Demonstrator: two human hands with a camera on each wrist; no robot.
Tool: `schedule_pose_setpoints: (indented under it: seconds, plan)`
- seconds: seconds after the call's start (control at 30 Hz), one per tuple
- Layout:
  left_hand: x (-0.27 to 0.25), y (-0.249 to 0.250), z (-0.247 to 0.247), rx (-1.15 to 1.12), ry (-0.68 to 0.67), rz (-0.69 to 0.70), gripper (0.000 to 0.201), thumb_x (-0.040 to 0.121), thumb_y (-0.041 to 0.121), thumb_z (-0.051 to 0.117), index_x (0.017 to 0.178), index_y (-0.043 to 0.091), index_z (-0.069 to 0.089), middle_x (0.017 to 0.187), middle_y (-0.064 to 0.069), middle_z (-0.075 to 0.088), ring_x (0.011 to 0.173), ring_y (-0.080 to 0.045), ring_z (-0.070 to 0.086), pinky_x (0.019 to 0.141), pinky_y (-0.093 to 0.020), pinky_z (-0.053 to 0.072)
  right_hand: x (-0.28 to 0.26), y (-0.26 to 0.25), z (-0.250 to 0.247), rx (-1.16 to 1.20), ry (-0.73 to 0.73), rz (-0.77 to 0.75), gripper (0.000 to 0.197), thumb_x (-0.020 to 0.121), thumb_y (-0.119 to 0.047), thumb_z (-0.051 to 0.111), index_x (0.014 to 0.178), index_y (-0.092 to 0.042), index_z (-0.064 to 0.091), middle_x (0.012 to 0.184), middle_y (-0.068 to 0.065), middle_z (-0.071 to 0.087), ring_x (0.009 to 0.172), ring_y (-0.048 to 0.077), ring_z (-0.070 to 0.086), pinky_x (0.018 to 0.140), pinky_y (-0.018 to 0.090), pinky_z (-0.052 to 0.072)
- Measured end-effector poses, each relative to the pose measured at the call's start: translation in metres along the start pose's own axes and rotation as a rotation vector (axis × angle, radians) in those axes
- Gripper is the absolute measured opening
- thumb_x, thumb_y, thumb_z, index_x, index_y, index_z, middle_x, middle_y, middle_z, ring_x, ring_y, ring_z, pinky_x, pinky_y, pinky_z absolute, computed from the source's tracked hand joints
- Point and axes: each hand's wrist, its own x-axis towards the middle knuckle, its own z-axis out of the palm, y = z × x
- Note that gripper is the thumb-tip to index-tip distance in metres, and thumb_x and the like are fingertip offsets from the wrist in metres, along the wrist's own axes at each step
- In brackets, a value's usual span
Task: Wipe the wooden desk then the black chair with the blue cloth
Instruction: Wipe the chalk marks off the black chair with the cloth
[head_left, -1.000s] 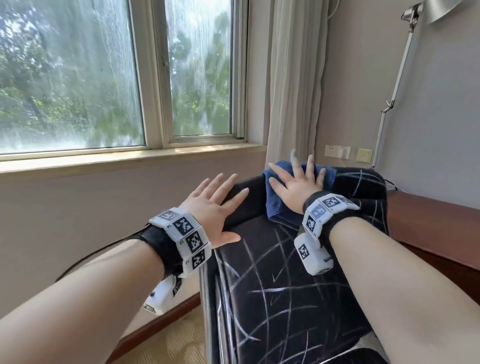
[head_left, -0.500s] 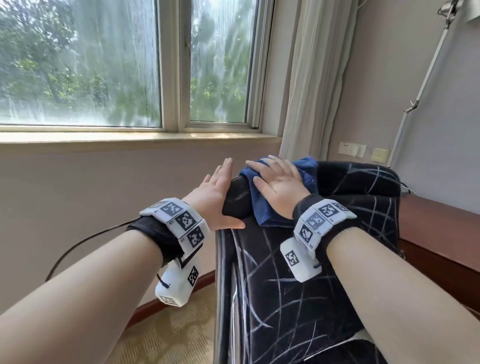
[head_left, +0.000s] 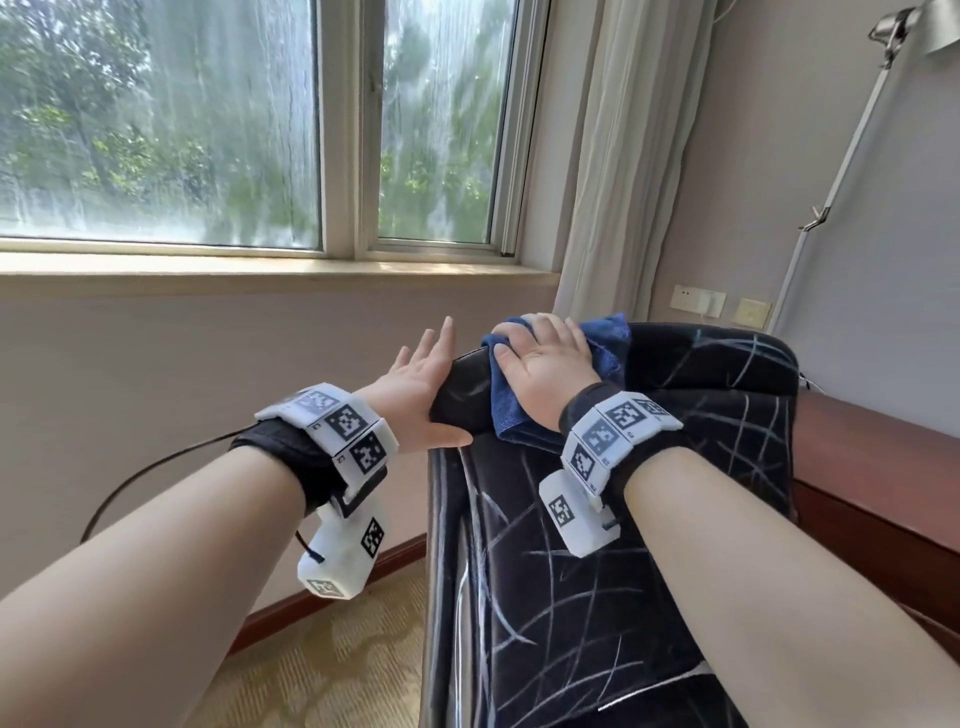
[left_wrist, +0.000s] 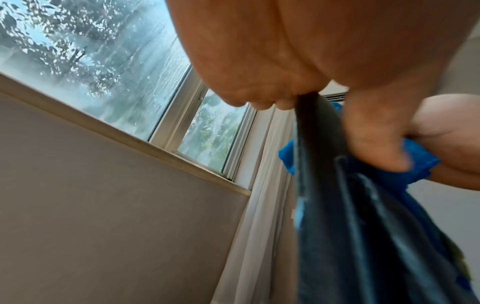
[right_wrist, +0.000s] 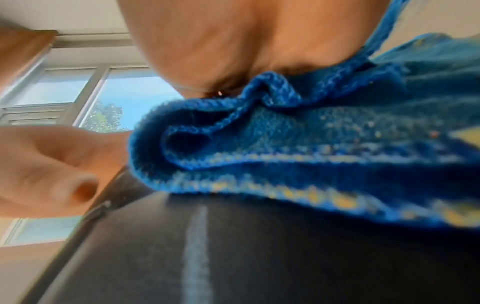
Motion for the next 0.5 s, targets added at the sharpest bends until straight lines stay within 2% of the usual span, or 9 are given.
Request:
schedule_pose_setpoints:
  seconds: [0.07,0.2,0.27,0.33,0.37,0.43,0.5]
  plan:
    - [-0.006,-0.006,-0.006,0.016,0.001,0.000,0.117,0.082,0.042,0.067,0.142,0.018,-0.030,0.148,0.009,-0.023,0.133,-0.004,-0.025,0.111,-0.026,-0.012,-0.004,-0.006,-0.001,0.017,0.002,-0.030,0.039,0.101,-0.037,0.024,0.134,-0.028,0.041,0.141,0.000,0.033,0.136,0.018,0.019,0.114,0.033,-0.005]
    - [-0.022,-0.021,-0.025,-0.089,0.010,-0.034,0.111,0.077,0.054,0.056,0.143,0.025,-0.028,0.154,0.002,-0.022,0.124,0.003,-0.024,0.110,-0.025,-0.010,-0.014,-0.020,-0.004,0.109,0.039,-0.112,0.056,0.087,-0.044,0.015,0.129,-0.026,0.047,0.133,0.000,0.040,0.131,0.018,0.026,0.115,0.034,0.001]
    - [-0.030,-0.026,-0.032,-0.094,-0.016,-0.078,0.117,0.067,0.060,0.056,0.143,0.030,-0.028,0.154,0.001,-0.023,0.131,-0.003,-0.024,0.112,-0.029,-0.007,-0.014,-0.026,-0.006,0.120,0.029,-0.126,0.048,0.094,-0.042,0.019,0.128,-0.026,0.048,0.132,-0.002,0.043,0.130,0.018,0.028,0.114,0.034,0.004]
    - [-0.039,-0.027,-0.032,-0.042,-0.064,-0.145,0.123,0.067,0.057,0.067,0.141,0.036,-0.028,0.154,0.003,-0.023,0.140,-0.016,-0.021,0.115,-0.038,-0.002,-0.011,-0.029,-0.008,0.123,0.029,-0.088,0.036,0.100,-0.036,0.026,0.128,-0.027,0.048,0.132,-0.002,0.044,0.129,0.017,0.029,0.114,0.034,0.006]
    - [-0.043,-0.027,-0.030,-0.014,-0.089,-0.161,0.124,0.069,0.053,0.072,0.141,0.036,-0.028,0.154,0.004,-0.023,0.141,-0.017,-0.020,0.115,-0.038,-0.002,-0.011,-0.031,-0.009,0.120,0.030,-0.061,0.034,0.101,-0.034,0.027,0.128,-0.027,0.047,0.132,-0.002,0.044,0.129,0.017,0.029,0.114,0.034,0.006]
    - [-0.051,-0.025,-0.021,0.021,-0.103,-0.158,0.123,0.075,0.045,0.073,0.143,0.028,-0.028,0.154,0.005,-0.021,0.138,-0.010,-0.020,0.112,-0.031,-0.007,-0.013,-0.038,-0.011,0.090,0.014,-0.027,0.035,0.101,-0.032,0.026,0.130,-0.026,0.045,0.134,-0.001,0.041,0.131,0.018,0.026,0.115,0.034,0.003]
    - [-0.054,-0.027,-0.015,0.054,-0.080,-0.141,0.121,0.077,0.045,0.071,0.143,0.021,-0.028,0.155,0.004,-0.021,0.138,-0.008,-0.021,0.110,-0.028,-0.011,-0.022,-0.047,-0.011,0.073,0.002,-0.042,0.036,0.101,-0.032,0.025,0.131,-0.026,0.044,0.136,-0.001,0.038,0.134,0.018,0.023,0.116,0.034,-0.001]
